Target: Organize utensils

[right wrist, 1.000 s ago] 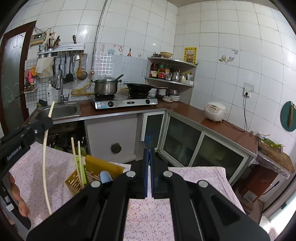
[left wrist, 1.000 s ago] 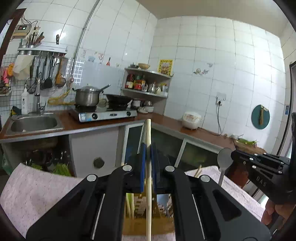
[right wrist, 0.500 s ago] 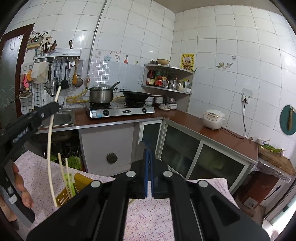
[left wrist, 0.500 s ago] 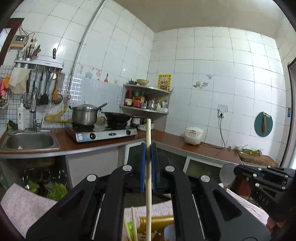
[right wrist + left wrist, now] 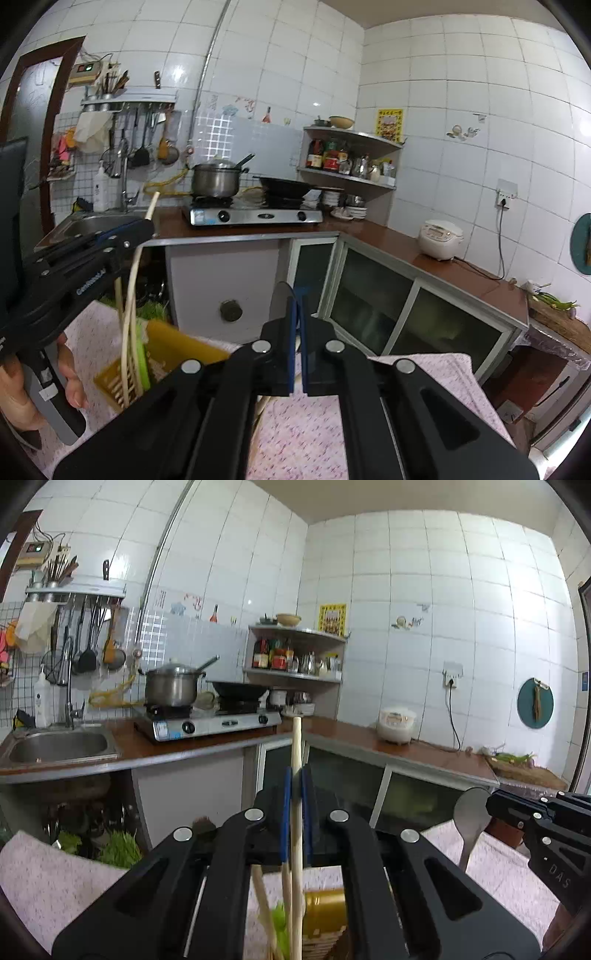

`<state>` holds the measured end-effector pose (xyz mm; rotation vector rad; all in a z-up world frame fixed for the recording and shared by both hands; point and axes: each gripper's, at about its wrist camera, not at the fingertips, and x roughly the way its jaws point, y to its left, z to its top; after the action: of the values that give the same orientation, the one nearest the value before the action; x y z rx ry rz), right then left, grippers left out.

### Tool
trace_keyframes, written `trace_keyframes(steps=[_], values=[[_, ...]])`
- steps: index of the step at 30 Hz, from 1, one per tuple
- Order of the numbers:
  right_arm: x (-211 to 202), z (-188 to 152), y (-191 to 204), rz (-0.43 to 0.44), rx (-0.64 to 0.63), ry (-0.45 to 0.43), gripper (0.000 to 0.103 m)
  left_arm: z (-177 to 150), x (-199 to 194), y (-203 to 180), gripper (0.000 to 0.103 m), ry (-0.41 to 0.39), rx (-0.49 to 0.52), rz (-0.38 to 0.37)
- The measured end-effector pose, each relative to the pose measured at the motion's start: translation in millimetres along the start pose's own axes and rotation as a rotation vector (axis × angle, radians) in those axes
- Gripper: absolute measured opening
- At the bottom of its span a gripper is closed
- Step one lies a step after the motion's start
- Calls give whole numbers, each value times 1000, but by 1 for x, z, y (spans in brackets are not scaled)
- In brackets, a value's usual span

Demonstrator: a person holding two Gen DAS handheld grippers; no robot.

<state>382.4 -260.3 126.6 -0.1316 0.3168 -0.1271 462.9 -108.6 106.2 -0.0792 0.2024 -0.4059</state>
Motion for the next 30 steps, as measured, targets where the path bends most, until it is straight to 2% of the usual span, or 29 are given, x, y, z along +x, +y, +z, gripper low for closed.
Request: trace_keyframes(steps=[6, 9, 10, 12, 13, 14, 18, 19, 20, 21, 22, 25, 30], values=[[6, -27, 9, 63, -13, 72, 2, -18, -20, 7, 5, 44, -23, 9], [16, -34, 6, 127, 20, 150, 2, -18, -30, 11, 7, 73, -58, 0], [19, -35, 4, 141, 35, 171, 3, -16, -33, 12, 13, 97, -60, -2], [22, -35, -1, 174, 76, 215, 3, -13, -42, 13, 32, 109, -66, 10], [23, -35, -4, 192, 101, 240, 3, -11, -45, 12, 49, 110, -67, 18], [23, -36, -6, 203, 121, 261, 3, -8, -52, 11, 56, 115, -64, 51], [7, -36, -18, 209, 171, 287, 4, 3, -76, 12, 60, 164, -87, 69], [4, -37, -21, 206, 178, 296, 9, 5, -81, 14, 66, 181, -96, 76], [-1, -40, -24, 196, 184, 314, 15, 6, -88, 17, 77, 207, -110, 76], [-5, -42, -26, 188, 186, 326, 41, 5, -93, 19, 81, 236, -122, 82], [-10, -46, -28, 178, 187, 330, 60, 2, -102, 22, 84, 266, -136, 94], [-27, -58, -32, 136, 159, 340, 60, -14, -115, 25, 90, 359, -134, 108], [-33, -98, -35, 134, 184, 526, 67, -57, -131, 23, 94, 552, -142, 103]])
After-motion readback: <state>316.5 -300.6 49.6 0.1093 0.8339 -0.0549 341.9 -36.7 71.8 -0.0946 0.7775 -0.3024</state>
